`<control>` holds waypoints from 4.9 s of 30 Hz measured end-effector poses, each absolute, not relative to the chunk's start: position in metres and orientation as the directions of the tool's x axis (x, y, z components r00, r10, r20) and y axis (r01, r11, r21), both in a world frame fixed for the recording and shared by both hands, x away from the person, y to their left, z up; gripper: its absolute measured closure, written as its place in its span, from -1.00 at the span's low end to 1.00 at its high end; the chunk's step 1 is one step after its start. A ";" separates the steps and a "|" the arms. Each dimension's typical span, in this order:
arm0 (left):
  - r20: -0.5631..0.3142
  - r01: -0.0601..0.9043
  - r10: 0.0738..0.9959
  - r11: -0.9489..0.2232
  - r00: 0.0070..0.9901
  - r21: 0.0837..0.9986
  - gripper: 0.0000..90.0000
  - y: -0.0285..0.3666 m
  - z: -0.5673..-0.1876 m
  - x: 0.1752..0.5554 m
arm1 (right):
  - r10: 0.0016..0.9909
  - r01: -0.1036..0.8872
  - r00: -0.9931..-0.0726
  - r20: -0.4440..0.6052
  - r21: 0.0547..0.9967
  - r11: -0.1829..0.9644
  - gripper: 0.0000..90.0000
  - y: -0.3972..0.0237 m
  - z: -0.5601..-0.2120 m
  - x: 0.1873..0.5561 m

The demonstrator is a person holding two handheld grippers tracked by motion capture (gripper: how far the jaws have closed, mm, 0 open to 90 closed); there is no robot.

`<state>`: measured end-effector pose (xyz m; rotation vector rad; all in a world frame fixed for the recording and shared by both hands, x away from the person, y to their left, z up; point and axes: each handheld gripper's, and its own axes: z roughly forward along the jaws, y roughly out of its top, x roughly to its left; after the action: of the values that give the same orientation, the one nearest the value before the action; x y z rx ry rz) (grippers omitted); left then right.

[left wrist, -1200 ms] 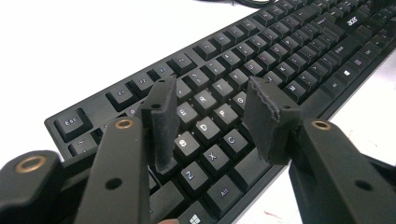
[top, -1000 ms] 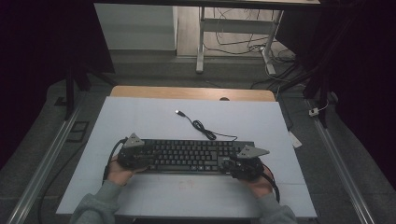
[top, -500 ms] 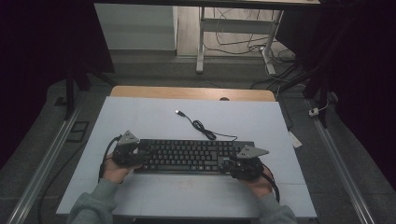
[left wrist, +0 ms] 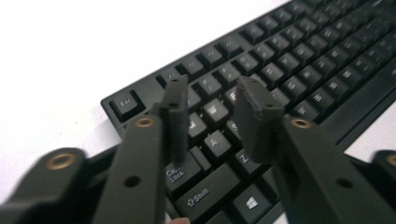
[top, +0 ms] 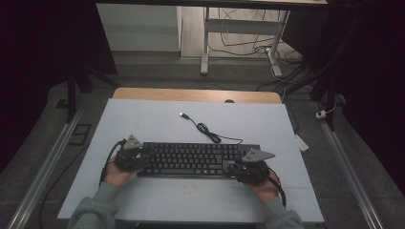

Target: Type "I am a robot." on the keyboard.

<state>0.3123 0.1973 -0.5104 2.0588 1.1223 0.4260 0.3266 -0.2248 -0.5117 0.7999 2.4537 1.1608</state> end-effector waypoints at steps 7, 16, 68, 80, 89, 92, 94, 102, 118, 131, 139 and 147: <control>-0.041 0.588 0.798 -0.407 0.601 0.699 0.98 0.193 -0.517 0.314 | 0.605 0.351 -0.795 -0.039 0.783 0.513 0.13 -0.225 -0.512 0.327; -0.012 0.587 0.794 -0.440 0.608 0.679 0.98 0.187 -0.520 0.316 | 0.604 0.351 -0.796 -0.041 0.782 0.515 0.13 -0.226 -0.512 0.327; -0.151 0.571 0.815 -0.247 0.559 0.783 0.04 0.200 -0.498 0.308 | 0.605 0.348 -0.795 -0.043 0.784 0.514 0.12 -0.226 -0.512 0.328; -0.146 0.559 0.780 -0.291 0.609 0.776 0.03 0.184 -0.497 0.304 | 0.604 0.348 -0.795 -0.046 0.782 0.517 0.12 -0.226 -0.512 0.328; -0.129 0.544 0.744 -0.346 0.655 0.764 0.03 0.165 -0.499 0.300 | 0.605 0.350 -0.795 -0.048 0.779 0.521 0.12 -0.226 -0.512 0.328; -0.126 0.540 0.736 -0.359 0.666 0.761 0.03 0.161 -0.499 0.299 | 0.606 0.350 -0.794 -0.048 0.778 0.521 0.12 -0.225 -0.512 0.328; -0.122 0.537 0.729 -0.368 0.673 0.759 0.04 0.158 -0.500 0.298 | 0.606 0.350 -0.794 -0.048 0.778 0.521 0.12 -0.225 -0.512 0.328; -0.105 0.524 0.706 -0.409 0.700 0.747 0.20 0.150 -0.503 0.296 | 0.609 0.352 -0.792 -0.052 0.776 0.524 0.12 -0.225 -0.513 0.327; -0.047 0.478 0.648 -0.509 0.761 0.716 0.98 0.133 -0.513 0.293 | 0.605 0.348 -0.795 -0.053 0.777 0.525 0.12 -0.225 -0.513 0.328; -0.040 0.486 0.646 -0.531 0.763 0.694 0.97 0.126 -0.522 0.295 | 0.604 0.345 -0.795 -0.055 0.778 0.524 0.11 -0.225 -0.513 0.328; -0.040 0.481 0.639 -0.535 0.768 0.695 0.98 0.124 -0.526 0.295 | 0.605 0.346 -0.794 -0.055 0.777 0.526 0.11 -0.224 -0.513 0.328; -0.046 0.481 0.678 -0.469 0.733 0.741 0.97 0.138 -0.514 0.295 | 0.609 0.347 -0.790 -0.060 0.776 0.527 0.11 -0.225 -0.513 0.328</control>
<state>0.2951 0.1380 -0.5140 2.1582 0.8711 0.3266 0.3275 -0.2249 -0.5128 0.7942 2.4454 1.1360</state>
